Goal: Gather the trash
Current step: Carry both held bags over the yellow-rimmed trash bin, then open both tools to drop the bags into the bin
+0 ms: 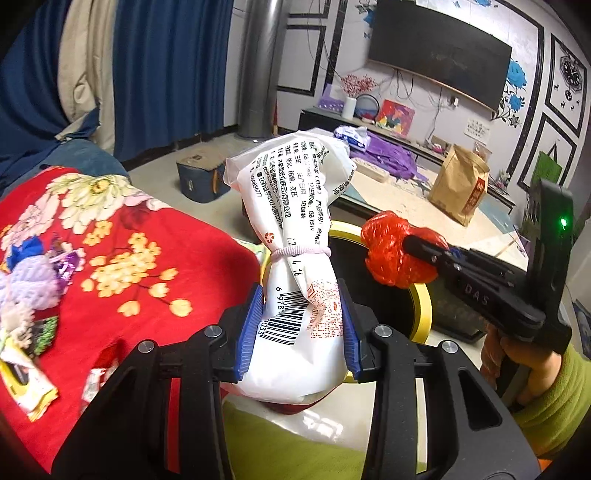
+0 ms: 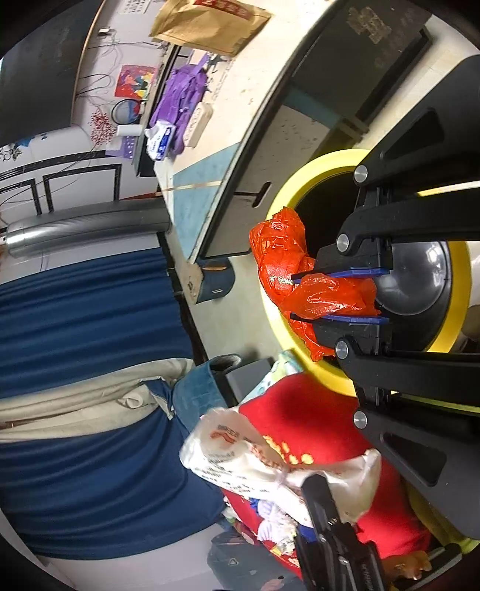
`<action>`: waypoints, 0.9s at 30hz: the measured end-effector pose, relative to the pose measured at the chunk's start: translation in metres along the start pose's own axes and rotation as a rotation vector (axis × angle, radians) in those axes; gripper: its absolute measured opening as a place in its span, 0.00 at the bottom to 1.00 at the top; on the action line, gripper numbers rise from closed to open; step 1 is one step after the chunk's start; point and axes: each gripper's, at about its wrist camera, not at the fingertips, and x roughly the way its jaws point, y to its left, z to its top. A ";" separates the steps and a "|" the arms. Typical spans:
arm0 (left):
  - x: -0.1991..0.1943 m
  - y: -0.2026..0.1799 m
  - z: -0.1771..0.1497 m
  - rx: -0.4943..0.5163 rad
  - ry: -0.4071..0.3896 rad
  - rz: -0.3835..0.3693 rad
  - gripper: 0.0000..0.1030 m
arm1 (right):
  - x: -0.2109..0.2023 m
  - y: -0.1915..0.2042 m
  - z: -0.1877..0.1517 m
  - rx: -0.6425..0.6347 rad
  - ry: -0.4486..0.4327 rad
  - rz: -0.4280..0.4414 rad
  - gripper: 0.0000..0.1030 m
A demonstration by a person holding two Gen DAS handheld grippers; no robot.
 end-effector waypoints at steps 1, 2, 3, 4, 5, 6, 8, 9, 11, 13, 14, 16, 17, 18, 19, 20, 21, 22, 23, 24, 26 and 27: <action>0.004 -0.002 0.001 0.001 0.007 -0.003 0.31 | 0.000 -0.001 -0.001 0.003 0.004 -0.002 0.14; 0.008 -0.003 0.002 0.004 0.015 -0.006 0.31 | 0.000 -0.003 -0.004 0.007 0.009 -0.002 0.14; 0.014 -0.005 0.003 0.006 0.026 -0.011 0.31 | 0.001 -0.007 -0.006 0.015 0.016 0.001 0.14; 0.020 -0.006 0.003 0.007 0.038 -0.014 0.31 | 0.002 -0.008 -0.008 0.018 0.021 0.002 0.14; 0.025 -0.007 0.004 0.008 0.048 -0.016 0.31 | 0.003 -0.010 -0.010 0.021 0.027 0.003 0.14; 0.029 -0.009 0.004 0.010 0.054 -0.018 0.31 | 0.004 -0.012 -0.013 0.024 0.036 0.007 0.14; 0.038 -0.011 0.006 0.011 0.065 -0.018 0.31 | 0.007 -0.015 -0.017 0.031 0.049 0.014 0.14; 0.041 -0.010 0.006 0.007 0.071 -0.019 0.31 | 0.010 -0.017 -0.020 0.036 0.061 0.017 0.14; 0.048 -0.010 0.008 -0.002 0.085 -0.028 0.32 | 0.013 -0.019 -0.023 0.043 0.079 0.029 0.16; 0.052 -0.010 0.010 -0.002 0.084 -0.025 0.35 | 0.017 -0.023 -0.026 0.064 0.099 0.035 0.28; 0.052 -0.010 0.011 -0.006 0.076 -0.024 0.40 | 0.018 -0.025 -0.027 0.077 0.100 0.034 0.30; 0.052 -0.007 0.012 -0.021 0.065 -0.027 0.55 | 0.020 -0.030 -0.029 0.105 0.106 0.027 0.33; 0.051 -0.004 0.013 -0.034 0.061 -0.029 0.61 | 0.020 -0.032 -0.030 0.117 0.106 0.022 0.36; 0.051 -0.003 0.013 -0.040 0.059 -0.029 0.61 | 0.020 -0.036 -0.030 0.132 0.104 0.014 0.41; 0.049 -0.002 0.013 -0.047 0.054 -0.023 0.66 | 0.019 -0.037 -0.029 0.140 0.100 0.010 0.42; 0.047 0.000 0.013 -0.058 0.047 -0.017 0.73 | 0.019 -0.037 -0.028 0.142 0.097 0.006 0.42; 0.045 0.002 0.013 -0.069 0.043 -0.016 0.76 | 0.018 -0.038 -0.027 0.144 0.092 0.001 0.42; 0.042 0.005 0.013 -0.086 0.034 -0.016 0.80 | 0.018 -0.038 -0.027 0.146 0.089 0.000 0.45; 0.038 0.008 0.014 -0.096 0.027 -0.014 0.83 | 0.017 -0.038 -0.027 0.148 0.085 0.000 0.47; 0.034 0.010 0.013 -0.102 0.020 -0.007 0.85 | 0.016 -0.037 -0.027 0.150 0.079 -0.001 0.49; 0.027 0.012 0.015 -0.107 0.004 0.005 0.89 | 0.014 -0.035 -0.026 0.149 0.070 -0.001 0.51; 0.021 0.014 0.015 -0.109 -0.009 0.011 0.89 | 0.013 -0.033 -0.025 0.146 0.067 0.000 0.52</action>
